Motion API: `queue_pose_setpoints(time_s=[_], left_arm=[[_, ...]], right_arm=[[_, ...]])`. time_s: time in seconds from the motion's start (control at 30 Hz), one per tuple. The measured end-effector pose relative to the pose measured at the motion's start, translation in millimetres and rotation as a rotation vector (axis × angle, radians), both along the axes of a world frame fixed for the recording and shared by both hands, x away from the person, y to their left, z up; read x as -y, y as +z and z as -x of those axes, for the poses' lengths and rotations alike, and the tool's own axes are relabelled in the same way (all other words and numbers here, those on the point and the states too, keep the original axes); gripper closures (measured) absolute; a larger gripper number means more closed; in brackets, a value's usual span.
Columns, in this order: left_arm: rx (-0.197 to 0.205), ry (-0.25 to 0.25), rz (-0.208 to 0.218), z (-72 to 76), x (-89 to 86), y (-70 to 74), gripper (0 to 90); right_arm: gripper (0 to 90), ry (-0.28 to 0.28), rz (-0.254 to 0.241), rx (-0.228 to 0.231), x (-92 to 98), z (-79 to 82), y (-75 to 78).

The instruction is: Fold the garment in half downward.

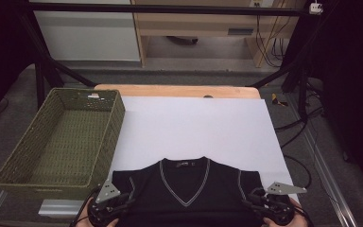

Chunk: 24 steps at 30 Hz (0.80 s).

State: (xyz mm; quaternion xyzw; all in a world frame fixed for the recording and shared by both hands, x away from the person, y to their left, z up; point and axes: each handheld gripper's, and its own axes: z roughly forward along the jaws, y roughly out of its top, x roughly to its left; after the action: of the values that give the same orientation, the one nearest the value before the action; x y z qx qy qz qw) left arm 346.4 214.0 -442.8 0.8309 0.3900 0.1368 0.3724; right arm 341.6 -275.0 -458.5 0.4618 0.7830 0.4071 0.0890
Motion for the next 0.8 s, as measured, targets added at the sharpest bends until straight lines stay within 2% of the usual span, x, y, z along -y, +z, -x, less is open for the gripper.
queue_pose_setpoints(time_s=[0.03,0.1,0.13,0.23,0.27,0.43,0.5,0.57,0.63,0.67,0.8], left_arm=[[0.031,-0.004,0.003,-3.2,1.0,3.7,55.6],[0.07,-0.003,0.001,-12.0,3.4,12.5,51.4],[0.088,-0.007,0.014,-16.9,4.2,16.0,48.8],[0.116,-0.008,0.054,-32.4,6.1,24.0,37.9],[0.133,-0.007,0.06,-37.9,7.0,26.2,33.3],[0.164,0.01,0.07,-62.3,15.8,33.4,11.4],[0.196,0.017,0.061,-69.1,17.5,32.4,8.1],[0.185,0.021,0.081,-77.1,17.1,27.9,6.5],[0.155,0.029,0.12,-83.8,15.3,19.7,4.2],[0.147,0.029,0.123,-85.6,14.8,15.3,3.5],[0.11,0.017,0.081,-88.5,15.8,1.7,0.9]], right_arm=[[41.0,-0.001,-0.01,0.031,-0.3,-2.0,3.0],[32.2,0.001,-0.037,0.102,-1.9,-9.1,9.7],[29.7,0.001,-0.05,0.129,-2.5,-13.2,12.8],[20.7,-0.011,-0.06,0.194,-4.7,-26.7,21.2],[19.6,-0.016,-0.06,0.203,-5.7,-31.8,24.4],[16.9,-0.032,-0.083,0.251,-10.1,-61.8,40.6],[16.3,-0.049,-0.095,0.26,-10.9,-70.5,43.7],[15.5,-0.071,-0.108,0.264,-11.1,-78.9,45.3],[14.3,-0.082,-0.113,0.257,-11.3,-83.9,44.6],[13.7,-0.088,-0.111,0.253,-11.0,-86.7,43.2],[13.1,-0.081,-0.099,0.245,-10.9,-89.3,34.7]])
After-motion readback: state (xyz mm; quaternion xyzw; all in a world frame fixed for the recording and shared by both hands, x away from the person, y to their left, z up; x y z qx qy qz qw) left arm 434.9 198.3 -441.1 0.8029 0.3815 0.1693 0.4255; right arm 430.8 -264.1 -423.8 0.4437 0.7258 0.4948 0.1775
